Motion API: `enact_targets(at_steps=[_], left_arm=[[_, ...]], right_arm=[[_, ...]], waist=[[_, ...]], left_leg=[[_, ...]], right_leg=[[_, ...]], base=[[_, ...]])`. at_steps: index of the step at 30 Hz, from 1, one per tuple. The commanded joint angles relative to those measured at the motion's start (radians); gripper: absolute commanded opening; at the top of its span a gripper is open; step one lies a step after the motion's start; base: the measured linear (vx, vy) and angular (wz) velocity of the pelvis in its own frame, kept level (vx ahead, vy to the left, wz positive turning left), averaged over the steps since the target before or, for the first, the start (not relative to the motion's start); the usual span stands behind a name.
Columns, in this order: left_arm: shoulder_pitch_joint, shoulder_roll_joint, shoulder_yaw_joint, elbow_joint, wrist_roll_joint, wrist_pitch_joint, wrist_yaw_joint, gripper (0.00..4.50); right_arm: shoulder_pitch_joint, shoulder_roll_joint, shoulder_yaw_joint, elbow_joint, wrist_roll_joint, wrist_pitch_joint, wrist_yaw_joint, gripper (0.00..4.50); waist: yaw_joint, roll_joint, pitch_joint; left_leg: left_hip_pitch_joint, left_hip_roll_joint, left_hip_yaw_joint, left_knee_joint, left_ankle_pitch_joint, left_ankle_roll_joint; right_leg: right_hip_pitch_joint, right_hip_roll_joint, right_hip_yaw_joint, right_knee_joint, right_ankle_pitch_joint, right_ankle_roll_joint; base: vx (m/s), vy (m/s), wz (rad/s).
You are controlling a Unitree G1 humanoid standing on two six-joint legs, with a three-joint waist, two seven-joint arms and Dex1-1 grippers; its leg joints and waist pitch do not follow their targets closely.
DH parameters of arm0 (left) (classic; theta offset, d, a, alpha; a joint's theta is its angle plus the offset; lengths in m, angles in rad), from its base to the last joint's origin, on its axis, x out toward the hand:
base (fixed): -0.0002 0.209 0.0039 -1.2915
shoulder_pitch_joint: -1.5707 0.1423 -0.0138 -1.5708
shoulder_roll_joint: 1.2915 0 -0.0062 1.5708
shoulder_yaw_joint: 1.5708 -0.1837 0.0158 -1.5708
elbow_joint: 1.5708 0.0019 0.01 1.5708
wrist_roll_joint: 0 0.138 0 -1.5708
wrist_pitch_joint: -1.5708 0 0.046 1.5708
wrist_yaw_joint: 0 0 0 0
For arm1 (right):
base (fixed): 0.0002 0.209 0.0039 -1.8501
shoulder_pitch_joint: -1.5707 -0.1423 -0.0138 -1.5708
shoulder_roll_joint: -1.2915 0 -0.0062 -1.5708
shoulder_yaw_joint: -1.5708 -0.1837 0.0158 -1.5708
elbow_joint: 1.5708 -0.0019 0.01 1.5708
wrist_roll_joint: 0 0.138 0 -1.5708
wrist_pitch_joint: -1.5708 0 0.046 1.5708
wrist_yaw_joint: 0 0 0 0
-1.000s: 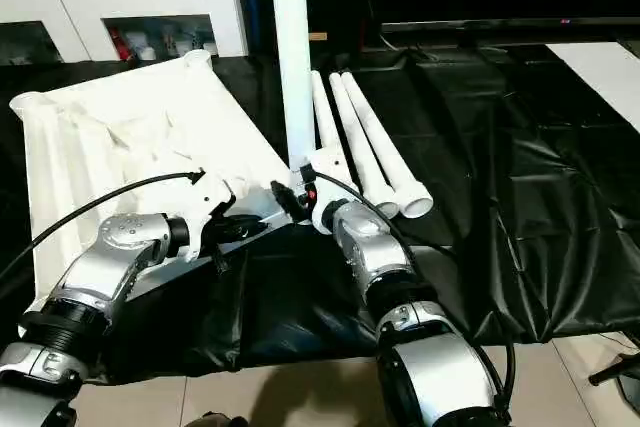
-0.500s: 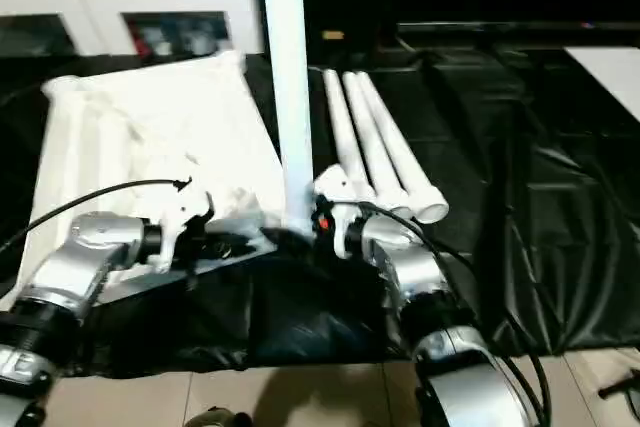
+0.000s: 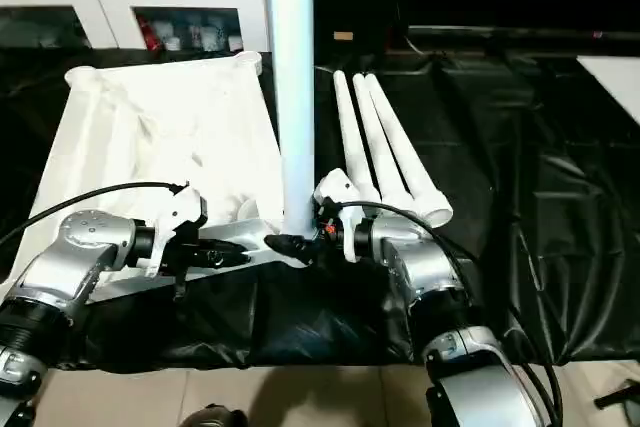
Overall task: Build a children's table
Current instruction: Rotate leg to tighten
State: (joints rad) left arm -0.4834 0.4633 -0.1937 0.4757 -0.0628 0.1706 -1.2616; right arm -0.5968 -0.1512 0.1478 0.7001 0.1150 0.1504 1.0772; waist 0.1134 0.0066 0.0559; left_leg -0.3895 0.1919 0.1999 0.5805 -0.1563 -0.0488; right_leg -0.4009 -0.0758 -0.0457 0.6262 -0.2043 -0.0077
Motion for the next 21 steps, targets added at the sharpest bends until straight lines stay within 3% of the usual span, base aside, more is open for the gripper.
enact_targets(at_steps=[1,3,5,6,8,10,12,14,15,16,19,21], left_arm=[[-0.02,-0.016,0.018,-0.026,-0.019,-0.007,0.05,0.0],[-0.034,-0.034,0.02,-0.011,0.014,0.002,0.125,0.0],[-0.039,-0.042,0.021,-0.005,0.022,0.004,0.147,0.0],[-0.059,-0.073,0.029,0.01,0.032,0.014,0.21,0.0],[-0.081,-0.106,0.035,0.027,0.043,0.023,0.274,0.0],[-0.102,-0.137,0.038,0.041,0.056,0.033,0.334,0.0],[-0.137,-0.192,0.043,0.064,0.07,0.05,0.427,0.0],[-0.158,-0.235,0.035,0.084,0.083,0.048,0.487,0.0],[-0.161,-0.246,0.033,0.088,0.087,0.047,0.502,0.0],[-0.159,-0.255,0.022,0.092,0.098,0.031,0.506,0.0],[-0.15,-0.255,0.008,0.093,0.106,0.003,0.484,0.0],[-0.137,-0.247,0.008,0.078,0.09,-0.017,0.443,0.0]], right_arm=[[-0.003,0.046,0.052,0.03,-0.002,0.017,0.024,2.89],[-0.032,0.085,0.022,0.115,-0.036,-0.027,-0.129,2.83],[-0.041,0.095,0.013,0.138,-0.045,-0.035,-0.175,2.81],[-0.065,0.122,-0.006,0.202,-0.068,-0.05,-0.304,2.79],[-0.088,0.144,-0.029,0.257,-0.077,-0.054,-0.424,2.78],[-0.109,0.165,-0.06,0.299,-0.069,-0.049,-0.523,2.77],[-0.142,0.197,-0.109,0.359,-0.046,-0.042,-0.668,2.77],[-0.166,0.226,-0.121,0.4,-0.045,-0.058,-0.724,2.77],[-0.174,0.234,-0.124,0.415,-0.045,-0.07,-0.733,3.12],[-0.177,0.244,-0.127,0.42,-0.041,-0.094,-0.713,3.12],[-0.183,0.245,-0.131,0.422,-0.038,-0.122,-0.675,3.52],[-0.185,0.233,-0.141,0.422,-0.034,-0.142,-0.641,3.57]], waist=[[-0.002,0.001,-0.065],[-0.005,-0.002,-0.064],[-0.012,-0.003,-0.058],[-0.013,-0.004,-0.059],[-0.022,-0.008,-0.06],[-0.026,-0.007,-0.06],[-0.027,-0.008,-0.062],[-0.027,-0.008,-0.065],[-0.024,-0.007,-0.067],[-0.023,-0.007,-0.068],[-0.023,-0.007,-0.071],[-0.024,-0.008,-0.07]], left_leg=[[0.029,0.048,-0.021,-0.072,-0.265,0.001],[0.031,0.047,-0.022,-0.072,-0.276,-0.009],[0.036,0.045,-0.027,-0.076,-0.325,-0.034],[0.036,0.046,-0.027,-0.076,-0.326,-0.037],[0.037,0.043,-0.028,-0.078,-0.327,-0.051],[0.037,0.043,-0.029,-0.077,-0.325,-0.054],[0.037,0.041,-0.027,-0.075,-0.312,-0.05],[0.035,0.041,-0.023,-0.072,-0.284,-0.043],[0.035,0.039,-0.023,-0.07,-0.276,-0.039],[0.028,0.039,-0.023,-0.07,-0.255,-0.028],[0.023,0.037,-0.022,-0.066,-0.213,-0.002],[0.023,0.038,-0.022,-0.066,-0.225,0.006]], right_leg=[[0.031,-0.071,0.04,-0.077,-0.211,-0.212],[0.028,-0.075,0.043,-0.079,-0.228,-0.213],[0.027,-0.08,0.045,-0.09,-0.327,-0.193],[0.027,-0.08,0.045,-0.091,-0.336,-0.187],[0.027,-0.077,0.045,-0.092,-0.343,-0.177],[0.026,-0.077,0.046,-0.092,-0.337,-0.176],[0.026,-0.075,0.047,-0.091,-0.315,-0.176],[0.027,-0.073,0.047,-0.089,-0.263,-0.18],[0.028,-0.073,0.046,-0.087,-0.248,-0.182],[0.033,-0.073,0.046,-0.083,-0.209,-0.183],[0.04,-0.069,0.043,-0.074,-0.124,-0.195],[0.04,-0.07,0.042,-0.076,-0.128,-0.199]], base=[[0.0,0.0,0.0],[0.0,0.0,0.0],[0.0,0.0,0.0],[0.0,0.0,0.0],[0.0,0.0,0.0],[0.0,0.0,0.0],[0.0,0.0,0.0],[0.0,0.0,0.0],[0.0,0.0,0.0],[0.0,0.0,0.0],[0.0,0.0,0.0],[0.0,0.0,0.0]])
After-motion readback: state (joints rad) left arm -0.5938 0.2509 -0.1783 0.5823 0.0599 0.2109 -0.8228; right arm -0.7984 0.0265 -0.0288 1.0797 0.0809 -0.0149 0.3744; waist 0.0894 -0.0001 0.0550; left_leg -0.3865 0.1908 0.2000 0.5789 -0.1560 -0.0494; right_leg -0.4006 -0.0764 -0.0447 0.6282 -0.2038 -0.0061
